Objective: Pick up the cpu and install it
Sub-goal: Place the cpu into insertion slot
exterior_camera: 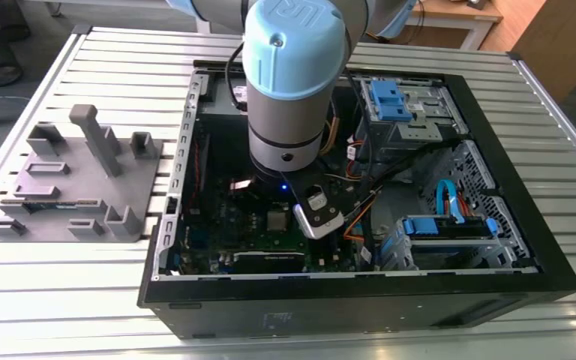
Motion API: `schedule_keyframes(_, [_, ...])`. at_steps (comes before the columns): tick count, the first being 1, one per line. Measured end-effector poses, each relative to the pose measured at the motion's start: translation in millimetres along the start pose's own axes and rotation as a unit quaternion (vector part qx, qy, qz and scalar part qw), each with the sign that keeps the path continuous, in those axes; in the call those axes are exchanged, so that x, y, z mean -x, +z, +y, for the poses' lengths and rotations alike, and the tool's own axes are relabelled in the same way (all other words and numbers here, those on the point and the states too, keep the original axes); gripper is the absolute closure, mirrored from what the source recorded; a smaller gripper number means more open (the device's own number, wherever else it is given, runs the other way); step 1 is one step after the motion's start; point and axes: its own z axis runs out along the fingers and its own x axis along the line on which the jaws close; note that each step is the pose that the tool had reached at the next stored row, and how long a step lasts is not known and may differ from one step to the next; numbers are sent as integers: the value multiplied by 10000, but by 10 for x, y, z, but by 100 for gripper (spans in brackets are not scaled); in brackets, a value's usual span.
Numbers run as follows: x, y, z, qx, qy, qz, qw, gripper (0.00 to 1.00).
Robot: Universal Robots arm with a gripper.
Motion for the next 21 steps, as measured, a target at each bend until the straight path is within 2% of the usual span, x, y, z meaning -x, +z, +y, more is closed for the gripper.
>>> schedule_keyframes(4, [0,-3,0,0,0,0,10000,56])
schedule_keyframes(6, [0,-3,0,0,0,0,10000,69])
schedule_keyframes(7, [0,-4,0,0,0,0,10000,69])
schedule_keyframes(9, [0,-5,0,0,0,0,10000,80])
schedule_keyframes(10, [0,-6,0,0,0,0,10000,80])
schedule_keyframes(12, [0,-7,0,0,0,0,10000,89])
schedule_keyframes(21, [-18,3,-1,0,2,-1,10000,89])
